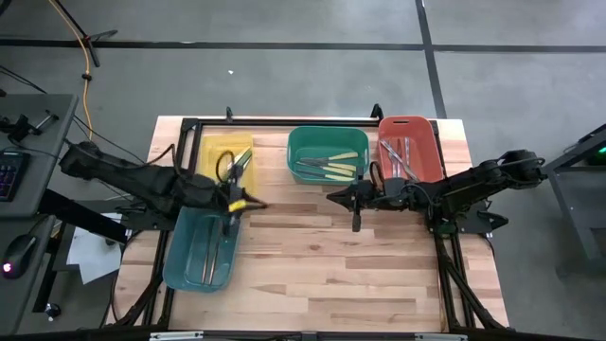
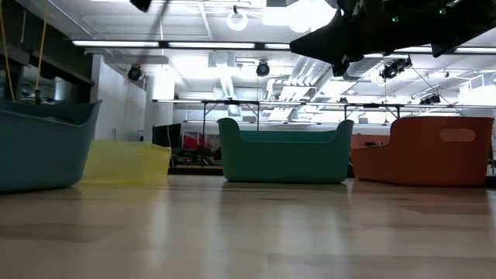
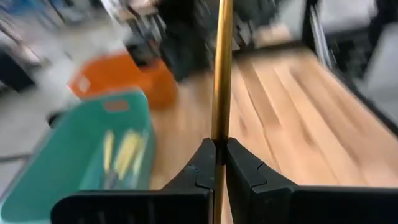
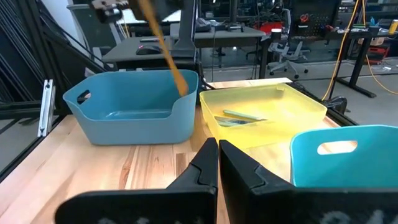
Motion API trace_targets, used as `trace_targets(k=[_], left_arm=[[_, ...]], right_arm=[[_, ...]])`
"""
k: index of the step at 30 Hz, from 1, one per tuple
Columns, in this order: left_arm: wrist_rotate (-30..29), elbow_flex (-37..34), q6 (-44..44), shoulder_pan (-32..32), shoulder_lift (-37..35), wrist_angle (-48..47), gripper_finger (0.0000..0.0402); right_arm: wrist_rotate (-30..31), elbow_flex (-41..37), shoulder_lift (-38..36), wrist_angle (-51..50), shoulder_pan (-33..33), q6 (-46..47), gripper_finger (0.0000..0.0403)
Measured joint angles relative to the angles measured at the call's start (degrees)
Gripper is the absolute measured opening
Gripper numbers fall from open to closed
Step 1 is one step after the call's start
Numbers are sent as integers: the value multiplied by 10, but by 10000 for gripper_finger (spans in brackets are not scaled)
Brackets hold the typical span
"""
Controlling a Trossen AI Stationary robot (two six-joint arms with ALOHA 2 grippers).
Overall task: Sort silverware by color (type)
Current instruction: Put the gold knife into the blue bin
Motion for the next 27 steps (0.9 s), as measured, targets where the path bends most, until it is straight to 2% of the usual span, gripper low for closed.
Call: trace_targets(k=[2,4,8,15,19,21,27], left_arm=[[5,48,-6,-23,8,-114,1],[14,74,-23,-52,11,-181,1],[3,85,-90,-124,10,-241,1],[-73,84,-226,-271,35,-338,1],[-88,84,-249,-330,52,-355,1],[-62,84,-228,-346,59,-378,1],[66,84,-183,-362,75,-473,1]], right_arm=[[0,0,0,-4,0,1,0],[0,0,0,-8,0,7,0],[0,0,0,-10,0,15,0],[-2,0,0,-18,0,15,0],[-4,0,0,-25,0,21,0],[-4,0,0,-26,0,21,0],[-3,0,0,-25,0,21,0]])
